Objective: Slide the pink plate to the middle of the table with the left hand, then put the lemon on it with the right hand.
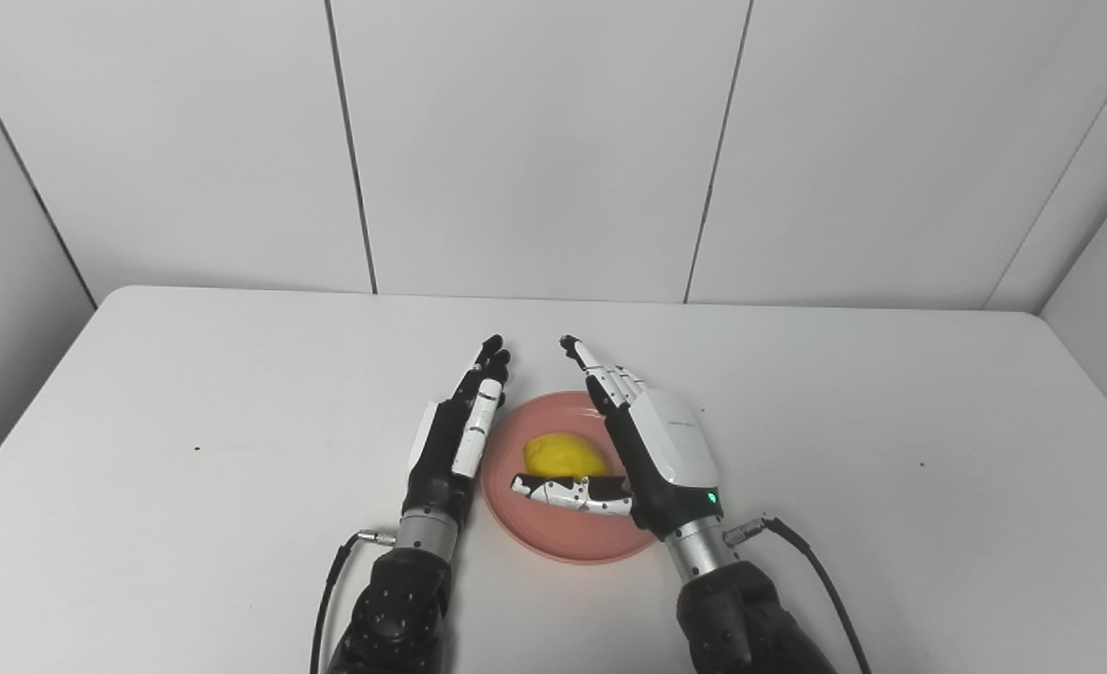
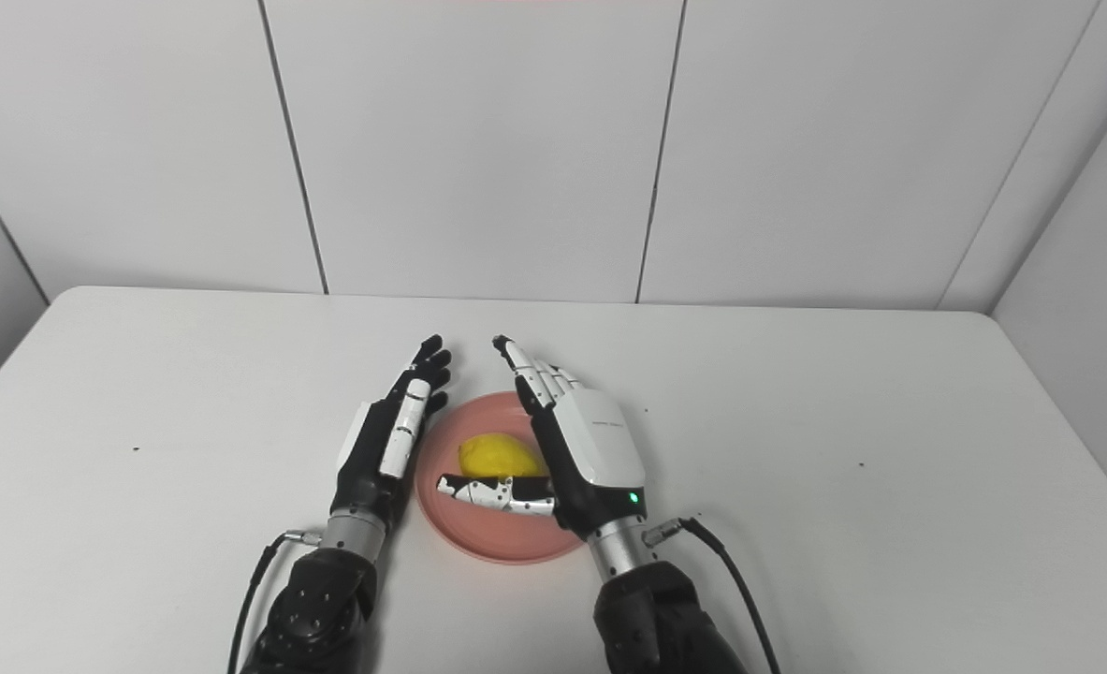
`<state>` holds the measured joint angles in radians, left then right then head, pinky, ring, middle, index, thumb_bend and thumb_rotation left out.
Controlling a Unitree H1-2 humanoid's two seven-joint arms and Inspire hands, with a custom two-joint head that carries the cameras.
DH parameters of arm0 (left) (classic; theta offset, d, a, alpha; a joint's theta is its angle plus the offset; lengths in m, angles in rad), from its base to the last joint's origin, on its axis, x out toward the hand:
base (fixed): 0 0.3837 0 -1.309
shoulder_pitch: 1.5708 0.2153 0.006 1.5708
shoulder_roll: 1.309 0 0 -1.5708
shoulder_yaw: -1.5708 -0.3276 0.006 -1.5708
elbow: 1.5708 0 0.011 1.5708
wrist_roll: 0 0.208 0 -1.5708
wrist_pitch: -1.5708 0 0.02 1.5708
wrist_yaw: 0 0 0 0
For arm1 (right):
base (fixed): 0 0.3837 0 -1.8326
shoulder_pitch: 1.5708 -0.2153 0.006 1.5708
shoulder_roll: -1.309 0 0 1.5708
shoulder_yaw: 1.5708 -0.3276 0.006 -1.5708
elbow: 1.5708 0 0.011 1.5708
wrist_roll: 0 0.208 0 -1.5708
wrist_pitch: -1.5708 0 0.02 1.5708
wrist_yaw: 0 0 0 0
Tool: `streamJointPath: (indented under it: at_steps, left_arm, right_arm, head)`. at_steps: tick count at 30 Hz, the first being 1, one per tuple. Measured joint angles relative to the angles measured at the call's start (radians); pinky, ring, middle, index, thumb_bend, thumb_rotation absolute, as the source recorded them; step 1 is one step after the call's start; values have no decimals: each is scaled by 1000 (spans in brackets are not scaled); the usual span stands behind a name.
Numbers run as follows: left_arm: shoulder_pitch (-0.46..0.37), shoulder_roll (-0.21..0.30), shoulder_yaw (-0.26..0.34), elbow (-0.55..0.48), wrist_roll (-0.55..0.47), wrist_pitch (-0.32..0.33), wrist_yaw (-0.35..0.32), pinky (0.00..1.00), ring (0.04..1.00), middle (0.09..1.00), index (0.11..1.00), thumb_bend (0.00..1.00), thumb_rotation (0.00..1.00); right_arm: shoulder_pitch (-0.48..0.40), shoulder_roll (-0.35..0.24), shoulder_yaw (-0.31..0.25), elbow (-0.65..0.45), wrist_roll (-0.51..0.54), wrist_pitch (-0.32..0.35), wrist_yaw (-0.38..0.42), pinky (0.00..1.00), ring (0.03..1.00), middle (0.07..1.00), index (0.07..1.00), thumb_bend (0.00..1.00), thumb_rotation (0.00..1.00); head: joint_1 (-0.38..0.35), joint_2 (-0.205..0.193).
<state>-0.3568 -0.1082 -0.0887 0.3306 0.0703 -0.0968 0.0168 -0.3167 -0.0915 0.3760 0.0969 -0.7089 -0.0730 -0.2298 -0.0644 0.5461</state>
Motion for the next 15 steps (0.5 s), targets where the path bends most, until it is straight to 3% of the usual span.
streamJointPath:
  at_steps: [8,15]
  left_arm:
    - [1,0,0,1,-5,-1,-3,957,957,955,946,525,1000]
    - [1,0,5,2,-29,-4,-13,991,981,975,967,555,1000]
  right_arm:
    - [19,22,-105,-15,170,-48,-5,819,896,917,939,643,806]
    - [24,41,-217,23,349,-58,6,862,916,915,940,703,957]
  head:
    - [2,-3]
    - [-2,-11]
